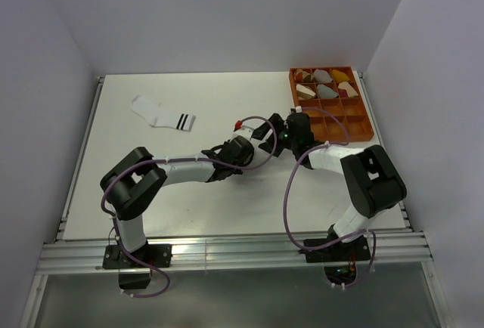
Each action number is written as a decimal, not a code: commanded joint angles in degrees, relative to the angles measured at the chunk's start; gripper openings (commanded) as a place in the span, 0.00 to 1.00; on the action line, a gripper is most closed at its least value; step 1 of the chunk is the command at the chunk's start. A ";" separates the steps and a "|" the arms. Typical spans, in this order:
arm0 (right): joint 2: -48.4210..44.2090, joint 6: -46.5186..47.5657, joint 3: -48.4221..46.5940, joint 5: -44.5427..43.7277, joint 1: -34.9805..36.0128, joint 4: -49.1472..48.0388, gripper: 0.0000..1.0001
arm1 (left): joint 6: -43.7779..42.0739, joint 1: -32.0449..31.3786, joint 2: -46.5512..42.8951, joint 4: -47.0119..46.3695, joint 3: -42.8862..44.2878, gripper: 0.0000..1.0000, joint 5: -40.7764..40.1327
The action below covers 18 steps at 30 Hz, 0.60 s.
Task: Roll the socks
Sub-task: Roll the sock at the center of the board.
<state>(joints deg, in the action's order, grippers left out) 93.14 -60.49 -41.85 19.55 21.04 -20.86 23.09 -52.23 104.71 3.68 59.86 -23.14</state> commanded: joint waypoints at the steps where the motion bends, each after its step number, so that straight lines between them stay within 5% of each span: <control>1: 0.99 0.11 0.36 1.72 1.20 -8.40 0.78 | 0.90 -0.51 0.58 2.64 1.49 0.00 1.25; 18: 6.87 -3.93 3.43 -1.62 5.51 -12.18 0.62 | 3.01 -0.42 1.29 4.05 2.55 0.00 0.64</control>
<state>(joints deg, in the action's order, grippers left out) 98.43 -63.24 -39.75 18.33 25.91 -29.58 25.06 -52.23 104.86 6.00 60.88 -23.00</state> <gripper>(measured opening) 0.630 0.313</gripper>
